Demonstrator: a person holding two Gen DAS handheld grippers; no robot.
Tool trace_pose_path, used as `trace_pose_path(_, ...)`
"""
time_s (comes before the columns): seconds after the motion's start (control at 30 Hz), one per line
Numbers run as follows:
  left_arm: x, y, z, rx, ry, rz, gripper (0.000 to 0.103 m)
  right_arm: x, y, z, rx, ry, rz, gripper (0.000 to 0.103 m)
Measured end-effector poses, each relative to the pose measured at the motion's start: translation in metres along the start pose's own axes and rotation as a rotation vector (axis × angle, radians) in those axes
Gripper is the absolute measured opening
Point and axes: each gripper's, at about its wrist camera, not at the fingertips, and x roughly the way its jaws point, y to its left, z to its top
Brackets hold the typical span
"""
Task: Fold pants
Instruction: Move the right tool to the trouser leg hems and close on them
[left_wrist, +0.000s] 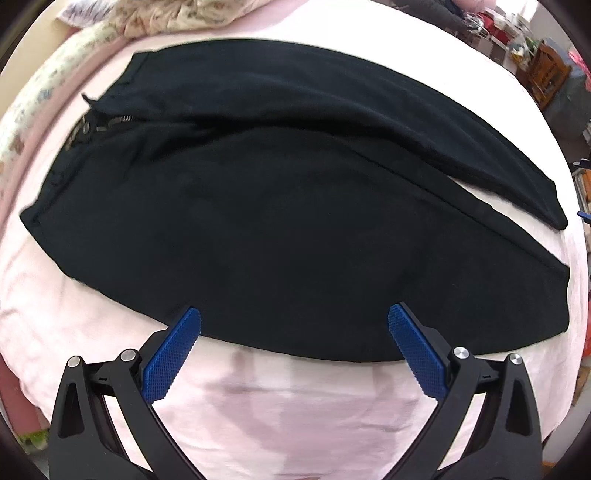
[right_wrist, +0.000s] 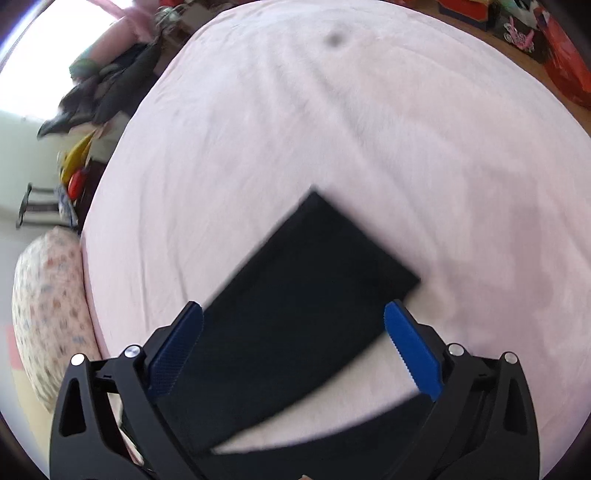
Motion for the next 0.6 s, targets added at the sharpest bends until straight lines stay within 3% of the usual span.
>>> trace_pose_path(0.1,0.015,0.000,-0.005,-0.023,0.094,-0.015,0.102,0.016,0.007,0.027,-0.012,-0.010,-0.022,0.098)
trace_pose_path(0.27,0.048,0.002,-0.022,-0.010,0.282,-0.006,0.102,0.065,0.028,0.048,-0.165,0.075,-0.146,0.076)
trace_pose_path(0.4,0.050,0.006,-0.031,-0.021,0.284,-0.042,0.102,0.089,0.032,0.057,-0.229,0.086,-0.220,0.071)
trace_pose_path(0.5,0.053,0.005,-0.031,0.000,0.291,-0.043,0.102,0.093,0.033,0.062,-0.228,0.051,-0.214,0.070)
trace_pose_path(0.6,0.057,0.005,-0.029,0.011,0.305,-0.040,0.102,0.106,0.033,0.061,-0.260,0.091,-0.217,0.070)
